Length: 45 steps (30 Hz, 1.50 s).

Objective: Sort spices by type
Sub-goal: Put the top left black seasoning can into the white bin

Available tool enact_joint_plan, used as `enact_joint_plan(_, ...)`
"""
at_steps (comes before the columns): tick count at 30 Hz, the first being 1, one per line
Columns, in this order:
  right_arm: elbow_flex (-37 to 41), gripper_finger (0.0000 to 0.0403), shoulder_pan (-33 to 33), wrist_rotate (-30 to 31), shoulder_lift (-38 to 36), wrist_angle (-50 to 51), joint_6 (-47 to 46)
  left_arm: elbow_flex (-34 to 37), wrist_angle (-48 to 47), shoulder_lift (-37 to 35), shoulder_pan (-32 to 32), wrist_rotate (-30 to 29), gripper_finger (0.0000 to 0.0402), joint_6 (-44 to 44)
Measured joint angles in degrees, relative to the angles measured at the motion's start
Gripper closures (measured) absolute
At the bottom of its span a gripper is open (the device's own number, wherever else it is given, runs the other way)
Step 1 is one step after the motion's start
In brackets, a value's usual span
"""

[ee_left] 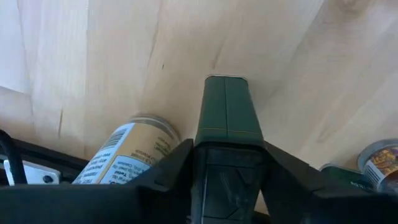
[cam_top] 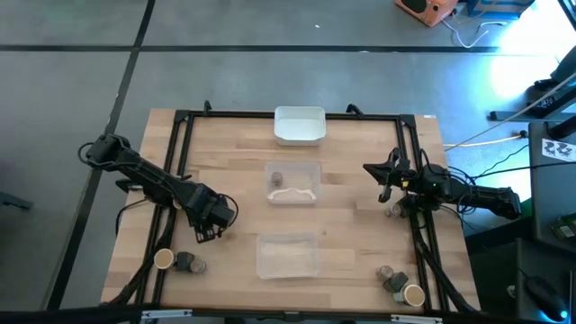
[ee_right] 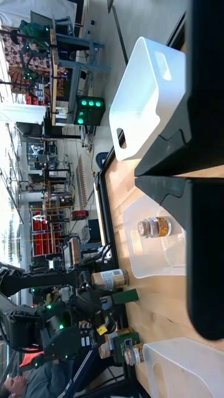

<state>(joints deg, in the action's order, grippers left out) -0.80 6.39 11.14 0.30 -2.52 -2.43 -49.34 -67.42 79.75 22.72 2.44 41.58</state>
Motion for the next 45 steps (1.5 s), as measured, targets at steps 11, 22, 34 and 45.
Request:
enact_joint_plan(11, 0.0, 0.0391, 0.0, 0.02, 0.0, -0.19, 0.01, -3.98, -0.57, 0.0, -4.86, -0.14, 0.0273, -0.8)
enact_joint_plan(22, 0.0, 0.0391, 0.0, 0.37, -0.01, -0.28, -0.01, -19.56, -4.1, -0.02, -14.7, -11.58, 0.0276, -9.12)
enact_joint_plan(34, -0.02, 0.0391, 0.0, -0.37, 0.06, 0.46, -0.19, -27.93, 7.72, -0.02, -25.12, -19.11, 0.0275, -24.41)
enact_joint_plan(45, 0.04, 0.0391, 0.0, 1.46, 0.32, -2.78, 5.66, -30.71, 16.74, 4.58, -36.12, -19.3, 0.0273, -32.71)
